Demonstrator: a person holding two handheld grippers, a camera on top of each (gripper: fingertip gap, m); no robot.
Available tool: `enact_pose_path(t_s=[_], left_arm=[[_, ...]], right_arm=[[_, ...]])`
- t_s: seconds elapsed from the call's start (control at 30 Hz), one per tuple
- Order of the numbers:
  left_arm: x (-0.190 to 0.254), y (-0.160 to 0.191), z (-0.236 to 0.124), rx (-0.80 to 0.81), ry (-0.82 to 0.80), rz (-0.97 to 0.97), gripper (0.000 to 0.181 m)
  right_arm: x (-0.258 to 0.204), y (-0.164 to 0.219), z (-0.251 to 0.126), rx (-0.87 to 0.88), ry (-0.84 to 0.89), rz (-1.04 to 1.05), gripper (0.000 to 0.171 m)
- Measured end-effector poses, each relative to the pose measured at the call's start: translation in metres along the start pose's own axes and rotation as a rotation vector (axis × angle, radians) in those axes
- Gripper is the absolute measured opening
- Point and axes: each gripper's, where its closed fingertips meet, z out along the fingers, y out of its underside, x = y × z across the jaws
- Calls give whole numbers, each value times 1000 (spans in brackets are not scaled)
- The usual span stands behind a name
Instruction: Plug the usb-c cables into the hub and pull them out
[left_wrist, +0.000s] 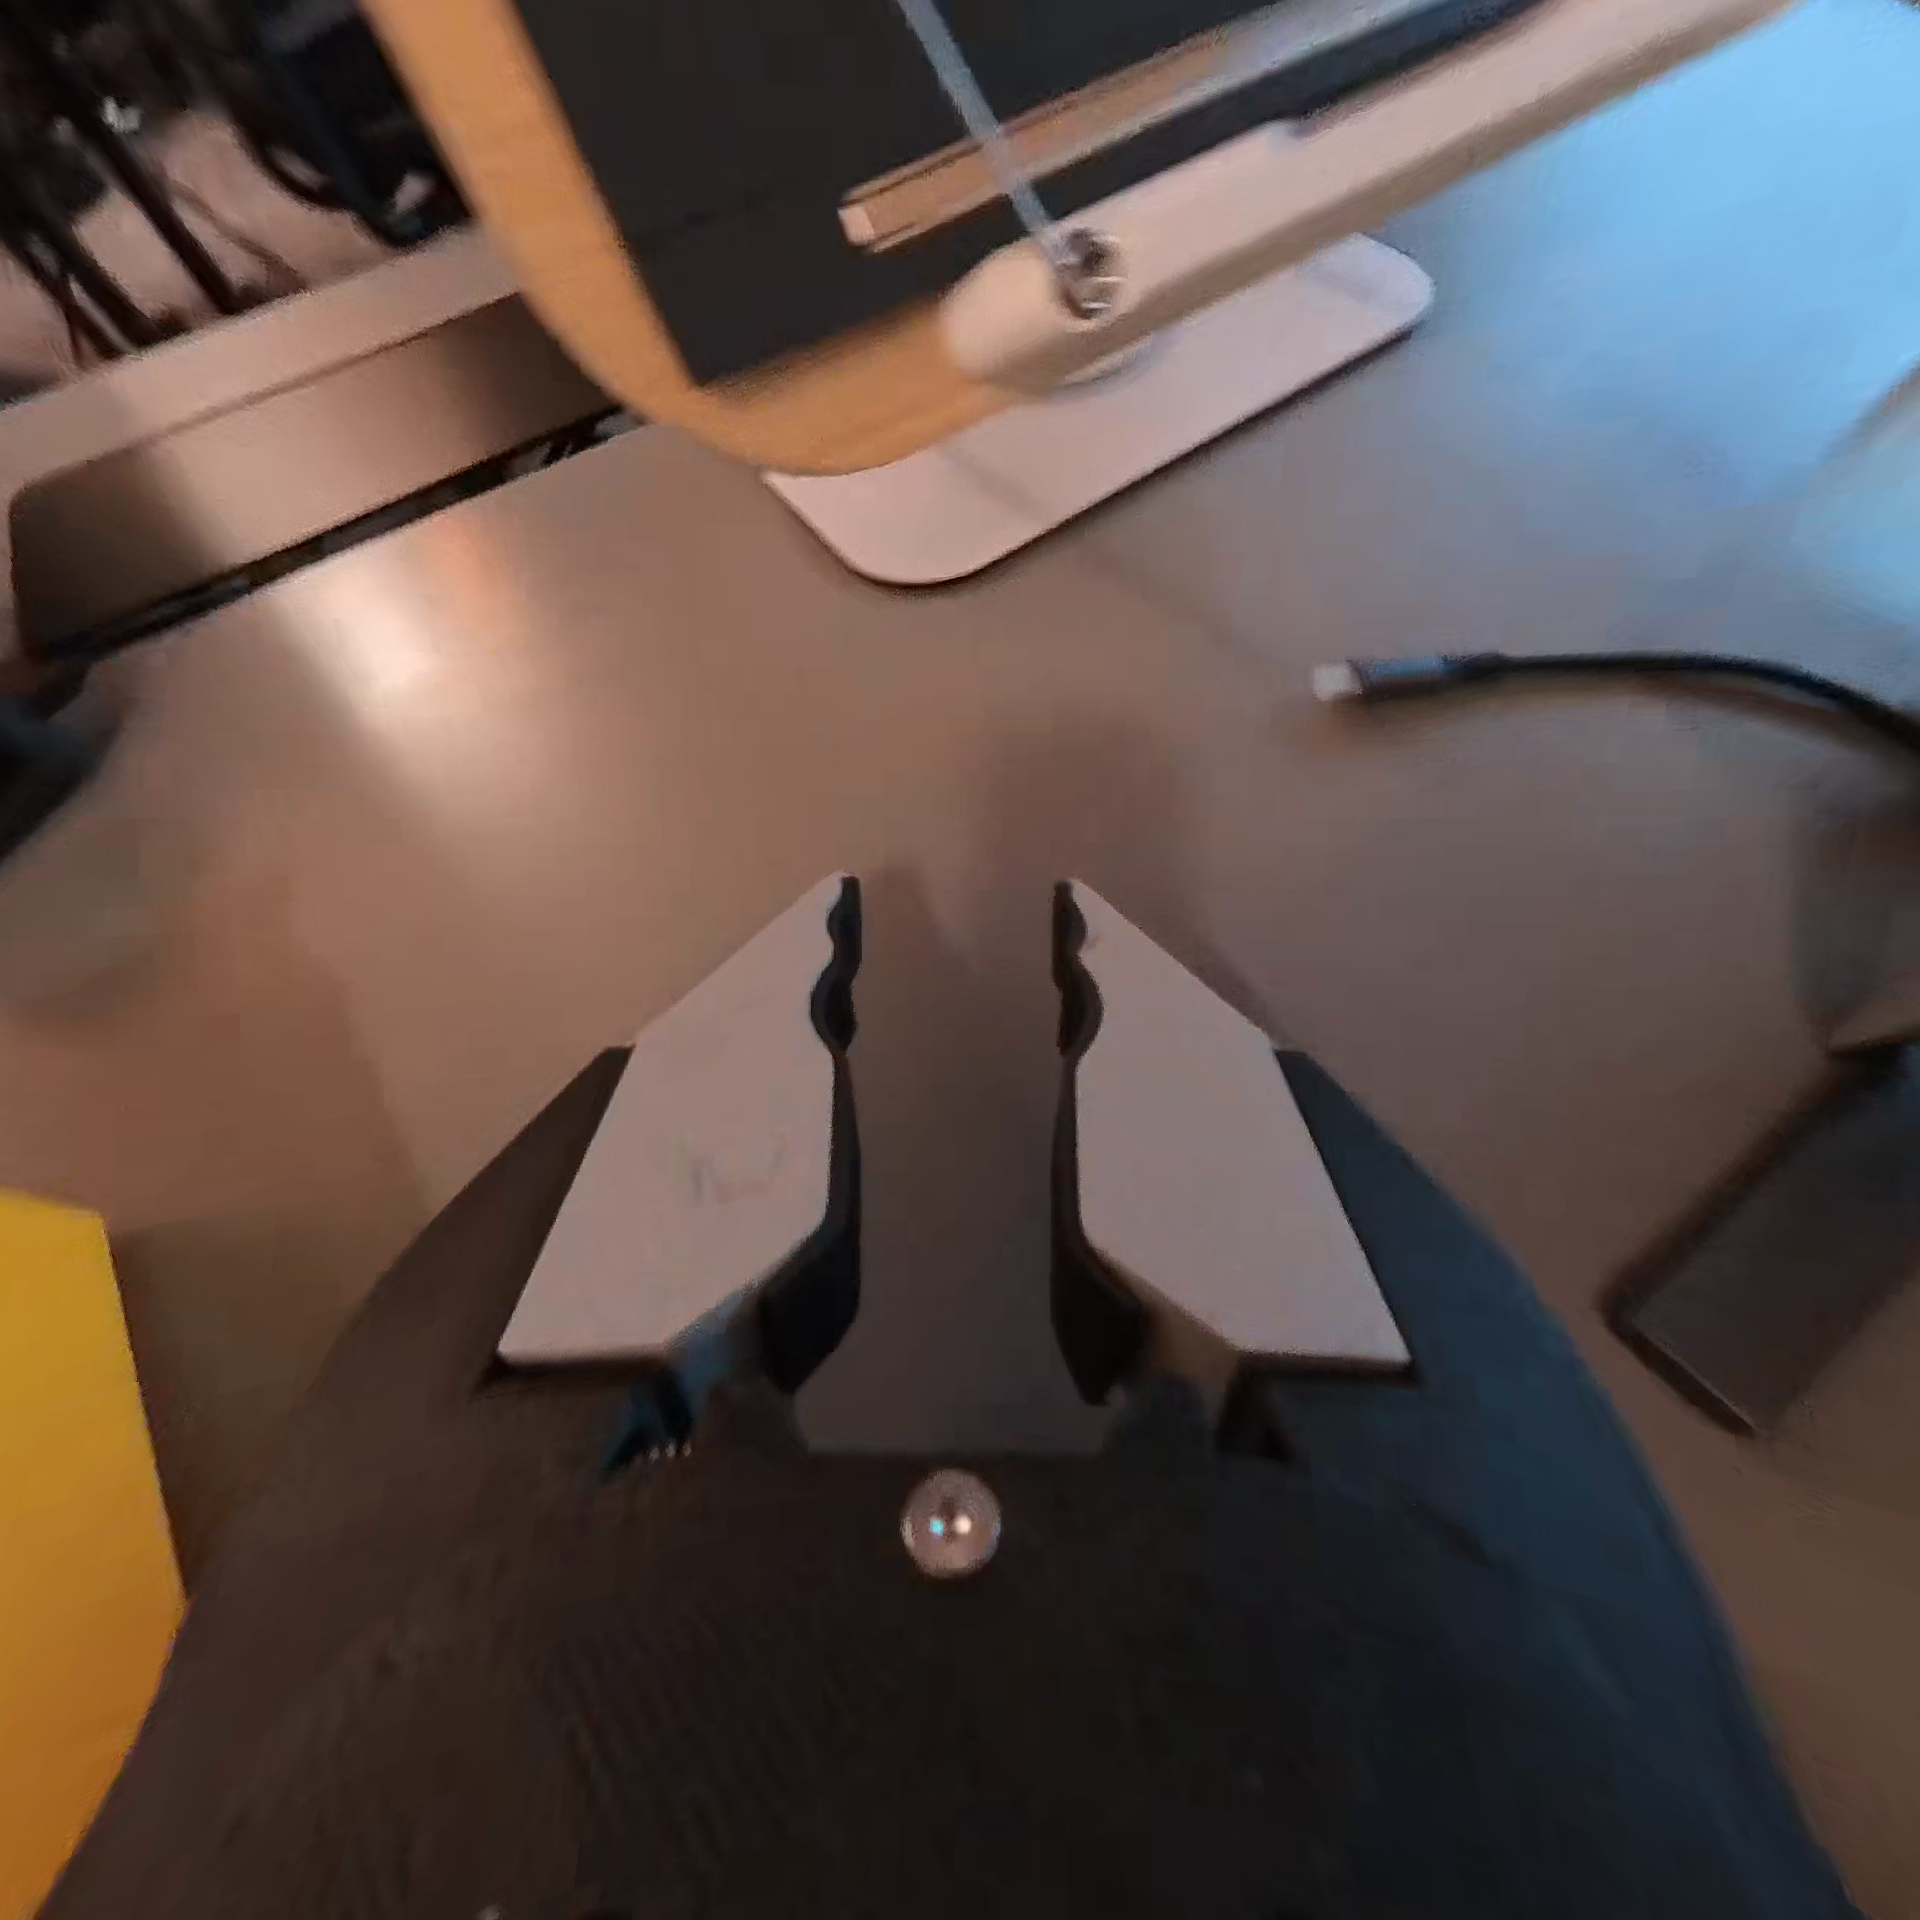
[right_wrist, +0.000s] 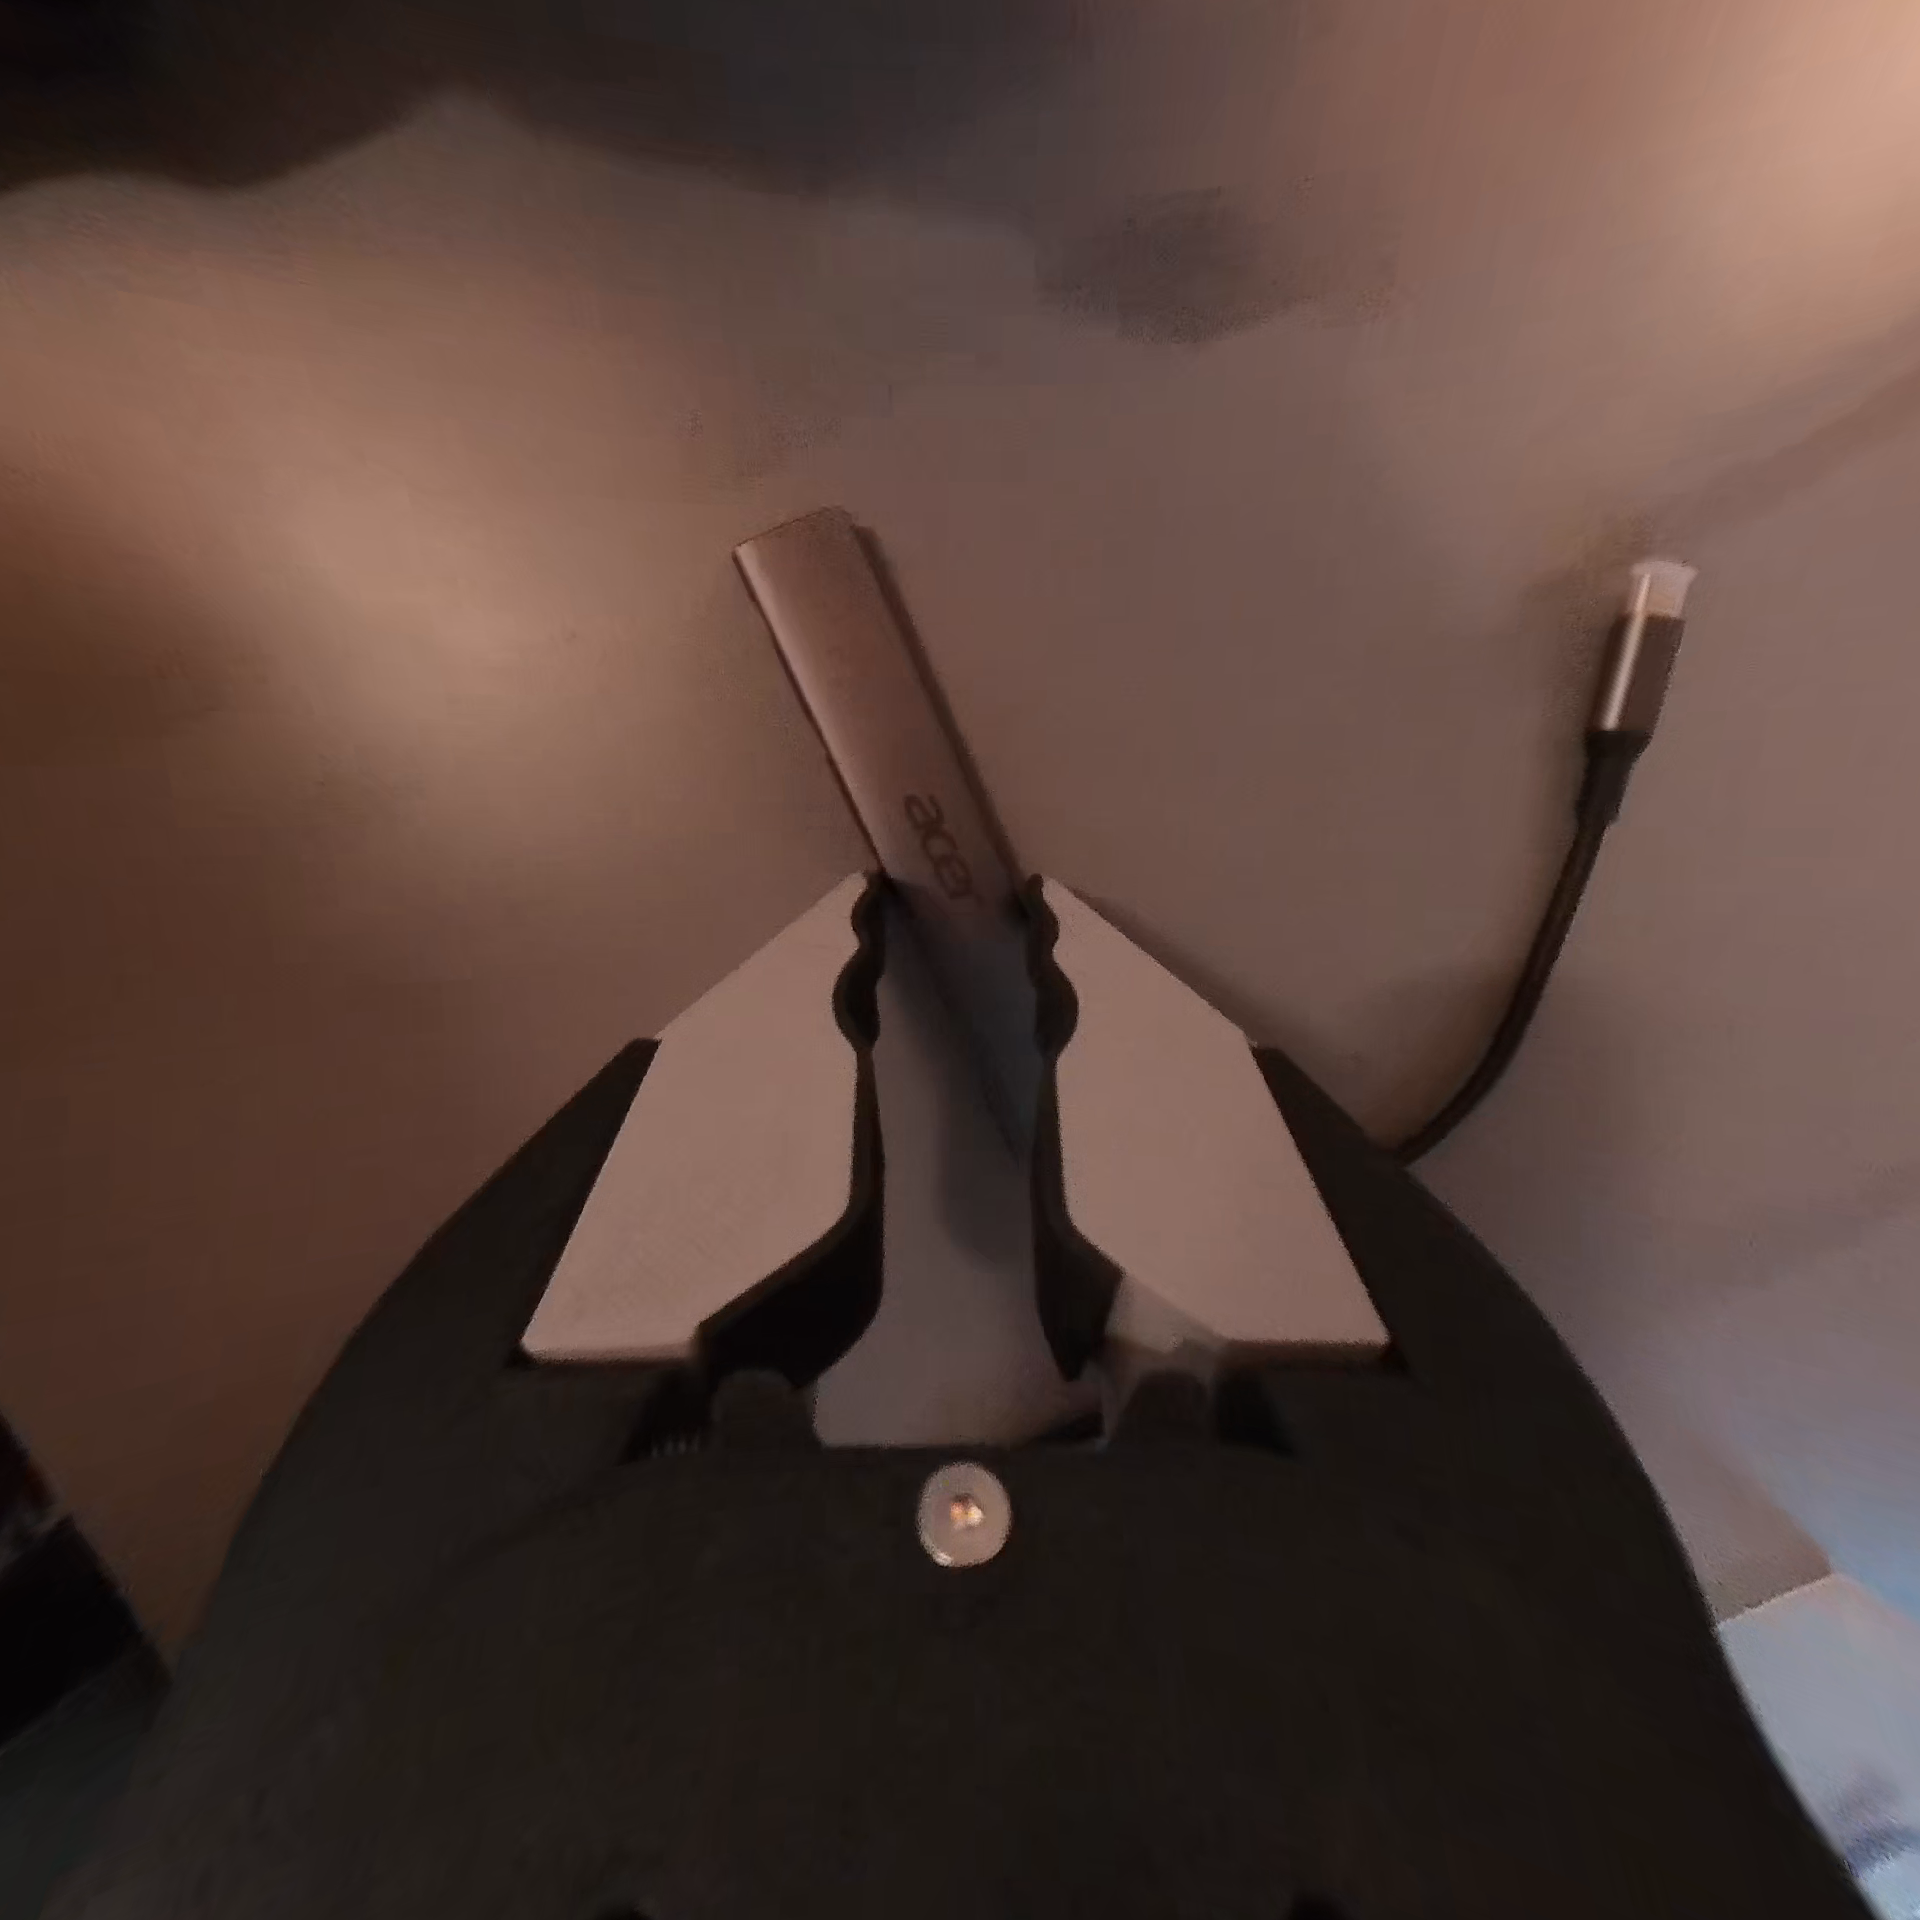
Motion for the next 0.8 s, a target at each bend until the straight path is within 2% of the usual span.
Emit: enact_pose_path(t_s=[0.17, 0.27, 0.47, 0.67, 0.8], left_arm=[[28, -10, -4, 62, 32, 216, 37], [31, -10, -4, 80, 19, 289, 35], [23, -5, -3, 59, -4, 296, 36], [33, -5, -3, 75, 8, 381, 40], [40, -6, -4, 92, -16, 432, 33]], right_arm=[[17, -32, 3, 143, 52, 29, 22], [28, -46, -1, 224, 74, 38, 21], [45, -43, -12, 296, 137, 77, 21], [40, -44, -24, 378, 147, 72, 20], [36, -47, -27, 410, 129, 81, 19]])
